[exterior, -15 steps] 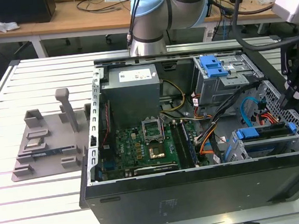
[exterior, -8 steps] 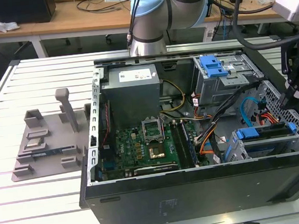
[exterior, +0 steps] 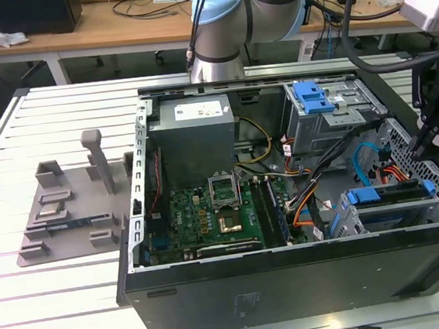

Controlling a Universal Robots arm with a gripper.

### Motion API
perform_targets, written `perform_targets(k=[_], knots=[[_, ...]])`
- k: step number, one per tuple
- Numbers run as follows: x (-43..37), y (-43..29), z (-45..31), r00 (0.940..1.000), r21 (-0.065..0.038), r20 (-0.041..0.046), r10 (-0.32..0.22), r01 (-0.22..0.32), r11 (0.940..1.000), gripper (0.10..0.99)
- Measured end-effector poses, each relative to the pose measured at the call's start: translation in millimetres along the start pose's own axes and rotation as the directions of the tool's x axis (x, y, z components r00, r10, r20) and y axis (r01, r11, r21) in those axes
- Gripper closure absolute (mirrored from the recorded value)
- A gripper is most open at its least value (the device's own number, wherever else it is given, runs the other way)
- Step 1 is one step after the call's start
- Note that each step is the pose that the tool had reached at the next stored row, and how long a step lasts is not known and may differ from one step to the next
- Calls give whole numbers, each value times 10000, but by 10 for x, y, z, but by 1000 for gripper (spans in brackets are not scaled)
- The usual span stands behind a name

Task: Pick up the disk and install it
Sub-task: 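Insert the second disk wire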

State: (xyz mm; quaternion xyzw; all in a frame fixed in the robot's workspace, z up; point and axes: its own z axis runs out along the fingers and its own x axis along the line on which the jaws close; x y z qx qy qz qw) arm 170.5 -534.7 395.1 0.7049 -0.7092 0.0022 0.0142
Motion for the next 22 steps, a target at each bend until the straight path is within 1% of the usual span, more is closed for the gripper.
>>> perform_targets(k=[2, 3, 4, 8, 11, 13, 17, 20, 22], knots=[[0, 0, 0, 10000, 0, 1, 0, 0, 10000, 792], [0, 0, 0, 10000, 0, 1, 0, 0, 10000, 792], [0, 0, 0, 10000, 0, 1, 0, 0, 10000, 725], [-1, 1, 0, 10000, 0, 2, -1, 1, 10000, 725], [-27, 13, -1, 10000, 0, 1, 1, -1, 10000, 725], [-61, 32, -1, 10000, 0, 2, 0, 0, 10000, 725], [-71, 63, 0, 10000, 0, 2, 0, 0, 10000, 725], [-93, 112, 0, 10000, 0, 2, 0, 0, 10000, 725], [-98, 129, 0, 10000, 0, 2, 0, 0, 10000, 725]])
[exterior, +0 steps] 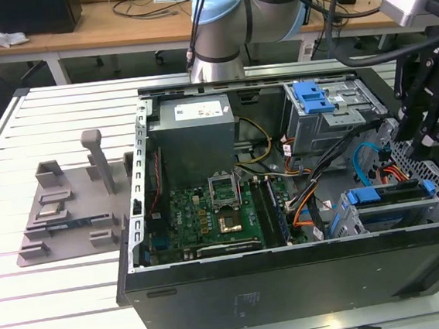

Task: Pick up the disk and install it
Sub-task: 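Insert the second disk wire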

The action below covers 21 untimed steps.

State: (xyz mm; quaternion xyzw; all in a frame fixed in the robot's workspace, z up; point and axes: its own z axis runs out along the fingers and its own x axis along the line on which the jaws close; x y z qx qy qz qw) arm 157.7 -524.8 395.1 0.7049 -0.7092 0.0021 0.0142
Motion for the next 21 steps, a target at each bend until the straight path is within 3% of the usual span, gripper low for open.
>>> perform_targets(k=[12, 21], knots=[[-49, 138, 4, 10000, 0, 0, 0, 0, 10000, 725], [-144, 172, 16, 10000, 0, -3, -30, 30, 10000, 725]])
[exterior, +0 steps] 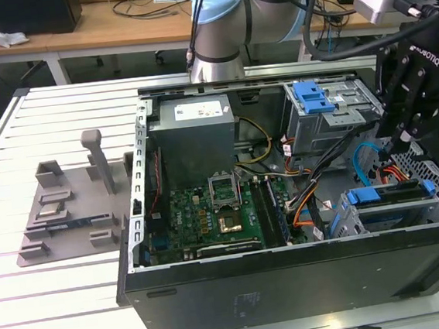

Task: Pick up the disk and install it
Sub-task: 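Insert the second disk wire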

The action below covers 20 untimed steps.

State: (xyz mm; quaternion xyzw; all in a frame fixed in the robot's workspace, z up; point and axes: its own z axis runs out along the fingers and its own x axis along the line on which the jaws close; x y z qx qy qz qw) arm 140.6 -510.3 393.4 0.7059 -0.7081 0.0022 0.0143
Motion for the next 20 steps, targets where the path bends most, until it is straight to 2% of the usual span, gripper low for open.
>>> perform_targets(k=[4, 14, 20], knots=[[-46, -11, 15, 9999, 3, -19, -102, 102, 9999, 725], [-50, -52, 125, 9995, 1, -167, -276, 276, 9996, 725], [-52, -54, 188, 9992, 1, -199, -351, 351, 9994, 725]])
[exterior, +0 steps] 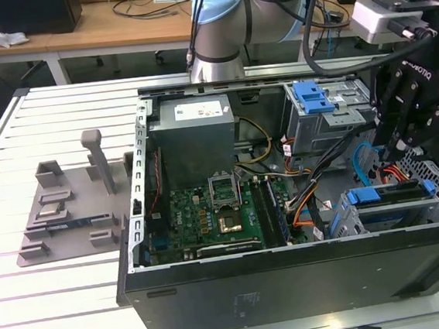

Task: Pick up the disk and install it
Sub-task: 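Insert the second disk wire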

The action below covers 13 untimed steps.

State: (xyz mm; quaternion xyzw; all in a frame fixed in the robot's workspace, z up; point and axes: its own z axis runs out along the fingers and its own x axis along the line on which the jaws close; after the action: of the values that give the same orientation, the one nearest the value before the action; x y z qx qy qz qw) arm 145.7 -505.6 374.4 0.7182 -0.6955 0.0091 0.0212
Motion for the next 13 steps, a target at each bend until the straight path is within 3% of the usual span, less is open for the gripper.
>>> perform_targets(k=[3, 5, 6, 7, 11, 13], knots=[[0, 0, 1, 10000, 0, 2, -1, 1, 10000, 737], [0, 0, 1, 10000, 0, 2, -1, 1, 10000, 867], [0, 0, 1, 10000, 0, 2, -2, 2, 10000, 867], [0, 0, 1, 10000, 0, 2, -2, 2, 10000, 925], [15, 0, 4, 10000, 0, 1, -3, 3, 10000, 925], [52, 1, 18, 10000, -1, -61, -2, 2, 10000, 925]])
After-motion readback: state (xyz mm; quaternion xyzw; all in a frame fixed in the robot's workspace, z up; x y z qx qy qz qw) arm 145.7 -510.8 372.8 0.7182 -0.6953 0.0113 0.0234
